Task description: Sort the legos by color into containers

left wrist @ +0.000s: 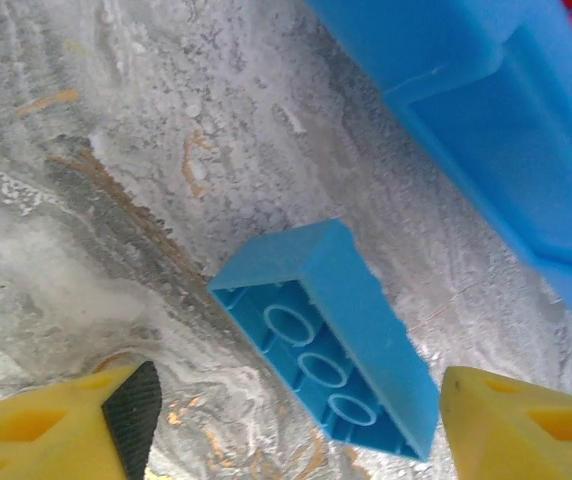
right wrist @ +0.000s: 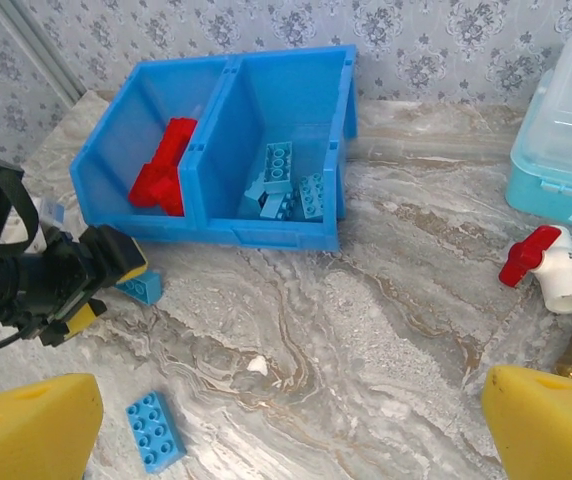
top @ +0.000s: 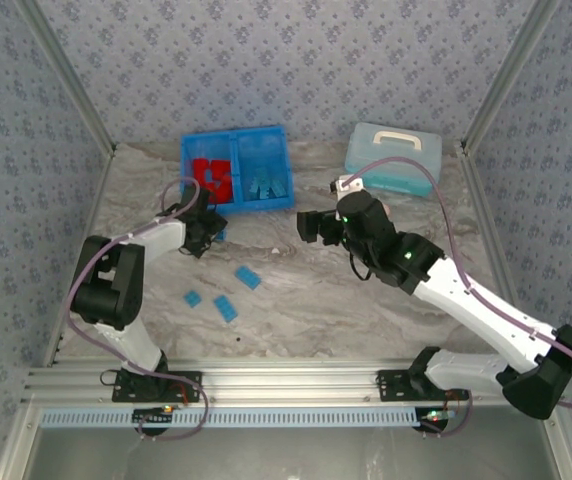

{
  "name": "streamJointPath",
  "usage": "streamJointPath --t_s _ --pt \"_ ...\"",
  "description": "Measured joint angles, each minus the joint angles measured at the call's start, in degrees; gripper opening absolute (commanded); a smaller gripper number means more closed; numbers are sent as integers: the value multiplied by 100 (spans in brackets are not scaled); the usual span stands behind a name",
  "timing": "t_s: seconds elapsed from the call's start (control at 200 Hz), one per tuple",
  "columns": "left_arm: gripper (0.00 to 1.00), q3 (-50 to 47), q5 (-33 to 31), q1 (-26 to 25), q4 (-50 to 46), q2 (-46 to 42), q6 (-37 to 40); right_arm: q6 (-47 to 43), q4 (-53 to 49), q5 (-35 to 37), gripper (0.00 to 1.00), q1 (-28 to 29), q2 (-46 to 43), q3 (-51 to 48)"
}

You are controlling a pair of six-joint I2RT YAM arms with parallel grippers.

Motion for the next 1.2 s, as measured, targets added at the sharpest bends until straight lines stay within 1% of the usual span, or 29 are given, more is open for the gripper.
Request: streamJointPath --t_s 0.23,0.33,0.395,0.48,0.525,0.585,0.625,0.784,0.879,1.014,1.039,1.064,1.099,1.199 --pt "56 186 -15 0 -208 105 282 4 -81 63 100 2 -313 0" --pt "51 190 -11 0 -232 105 396 15 -96 133 100 2 -485 0" --pt "51 190 -11 0 -229 105 442 44 -103 173 100 9 -575 0" --pt "53 190 -4 7 -225 105 525 66 -107 199 100 22 -632 0" --pt "58 190 11 17 -229 105 579 87 -107 214 100 28 -640 0" --pt "68 192 17 35 -273 105 669 111 -114 227 100 39 -640 -7" --pt "72 197 31 57 -321 114 726 131 -129 234 100 46 -640 -13" --pt "73 321 26 129 -608 365 894 175 -162 238 100 85 -645 -42" --pt "67 442 63 140 -638 426 940 195 -208 254 100 105 -678 -42" --pt "54 446 52 166 -734 448 1027 197 -291 306 100 114 -767 -42" --pt "51 446 55 177 -752 448 1034 197 -304 321 100 114 -787 -42" --pt "46 446 50 181 -772 448 1069 197 -310 332 100 116 -804 -44" --pt "42 446 44 186 -796 448 1097 201 -321 345 100 116 -826 -44" --pt "37 466 4 188 -901 448 1202 238 -345 382 100 116 -872 -48"
